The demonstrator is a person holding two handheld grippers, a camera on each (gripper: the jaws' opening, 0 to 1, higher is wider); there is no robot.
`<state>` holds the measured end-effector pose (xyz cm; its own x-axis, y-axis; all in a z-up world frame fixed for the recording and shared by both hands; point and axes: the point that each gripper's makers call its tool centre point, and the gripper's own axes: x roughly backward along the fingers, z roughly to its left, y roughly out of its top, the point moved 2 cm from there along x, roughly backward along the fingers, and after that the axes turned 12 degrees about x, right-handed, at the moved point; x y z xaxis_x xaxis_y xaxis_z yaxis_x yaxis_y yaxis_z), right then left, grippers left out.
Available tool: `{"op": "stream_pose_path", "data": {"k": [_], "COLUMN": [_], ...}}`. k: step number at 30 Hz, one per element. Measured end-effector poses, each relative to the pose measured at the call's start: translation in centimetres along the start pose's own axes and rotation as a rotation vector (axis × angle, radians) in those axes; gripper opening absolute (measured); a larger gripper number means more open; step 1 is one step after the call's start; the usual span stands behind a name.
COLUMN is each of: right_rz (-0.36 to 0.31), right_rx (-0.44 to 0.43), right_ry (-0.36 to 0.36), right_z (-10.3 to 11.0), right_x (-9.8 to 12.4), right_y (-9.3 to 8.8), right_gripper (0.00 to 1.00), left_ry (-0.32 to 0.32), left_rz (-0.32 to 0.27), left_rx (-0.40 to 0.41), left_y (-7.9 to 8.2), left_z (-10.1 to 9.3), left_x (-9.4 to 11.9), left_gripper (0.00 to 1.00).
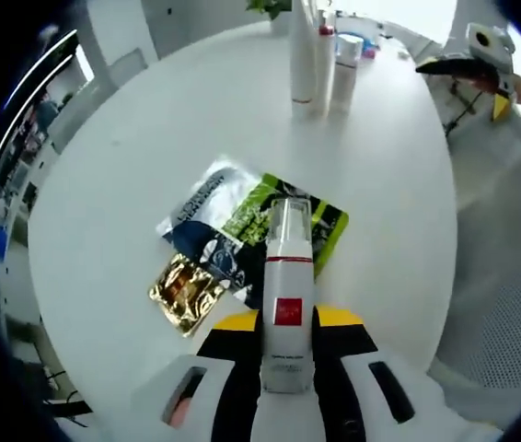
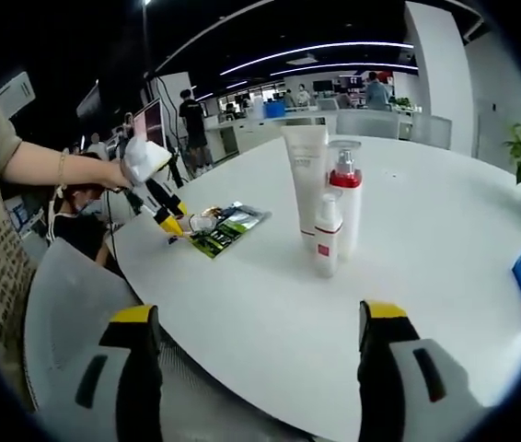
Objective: Arrange the skincare products in the storage area until every visible bottle or jar stands upright without overlapping.
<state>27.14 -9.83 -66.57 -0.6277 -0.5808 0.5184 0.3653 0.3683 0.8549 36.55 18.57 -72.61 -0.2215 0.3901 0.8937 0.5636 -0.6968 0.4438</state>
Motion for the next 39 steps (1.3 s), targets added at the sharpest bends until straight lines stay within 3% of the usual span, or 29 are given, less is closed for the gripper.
{"op": "stream_pose_path", "data": {"k": [8, 27, 31, 39], "right_rz": [-0.041, -0.210, -0.207, -0.284], "right_rx": [-0.038, -0.134, -0.121, -0.209], "right_ry": [0.008, 0.134, 0.145, 0.185], "right_z": [-0.1, 3.7, 4.0, 4.7], "right_x": [0.2, -1.5, -1.8, -2.2], "right_y": [0.6, 5.3, 5.6, 7.4], "right_gripper": [0.89, 0.86, 0.84, 0.81], "left_ry": [-0.006, 0.026, 0.044, 0.053], "left_rz": [-0.091, -0.319, -0.369, -0.465], "left_rx": [0.067, 0.171, 0.183, 0.231], "left_y": [0.7, 3.3, 4.1, 5.4], "left_z": [-1.9, -8.1, -9.3, -11.0], "left_x": [1.2, 4.3, 5.2, 6.2], "left_gripper": [0.17, 0.17, 0.16, 0.16]}}
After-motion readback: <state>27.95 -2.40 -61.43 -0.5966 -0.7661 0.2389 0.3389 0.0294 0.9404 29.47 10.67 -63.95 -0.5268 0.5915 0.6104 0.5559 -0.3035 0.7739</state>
